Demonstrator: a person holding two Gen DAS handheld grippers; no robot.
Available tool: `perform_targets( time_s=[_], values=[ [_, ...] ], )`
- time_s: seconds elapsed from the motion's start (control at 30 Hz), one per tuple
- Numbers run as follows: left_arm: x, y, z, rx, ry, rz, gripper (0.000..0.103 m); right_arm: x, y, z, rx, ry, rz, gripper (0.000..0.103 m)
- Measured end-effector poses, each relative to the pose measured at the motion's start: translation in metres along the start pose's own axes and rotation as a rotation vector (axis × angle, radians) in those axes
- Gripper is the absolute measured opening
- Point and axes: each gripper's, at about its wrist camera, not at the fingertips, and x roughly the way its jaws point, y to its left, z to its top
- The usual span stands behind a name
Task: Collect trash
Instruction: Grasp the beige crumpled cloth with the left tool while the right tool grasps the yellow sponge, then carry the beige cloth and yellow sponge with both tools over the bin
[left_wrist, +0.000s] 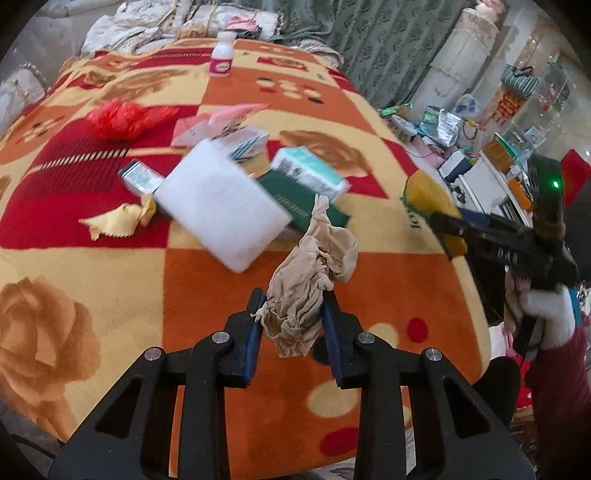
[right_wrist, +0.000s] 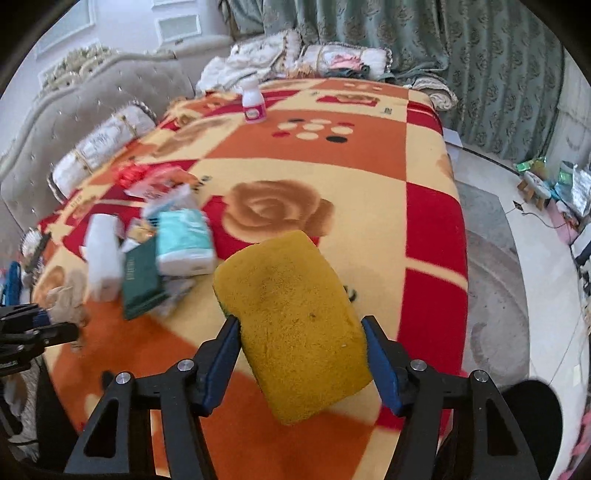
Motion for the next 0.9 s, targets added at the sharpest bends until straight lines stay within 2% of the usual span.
perform_targets(
  time_s=[0.3,0.9],
  values=[
    [0.004,-0.046,0.008,0.057,-0.018,-0.032,0.028,-0.038,0.013,-0.033,0.071,-0.061,-0.019,0.063],
    [0.04,-0.146,0.023,0.197,0.011,-0.123,0.028,-0.098,-0.046,-0.077,0.231,-0.118,-0.146,0.064]
  ],
)
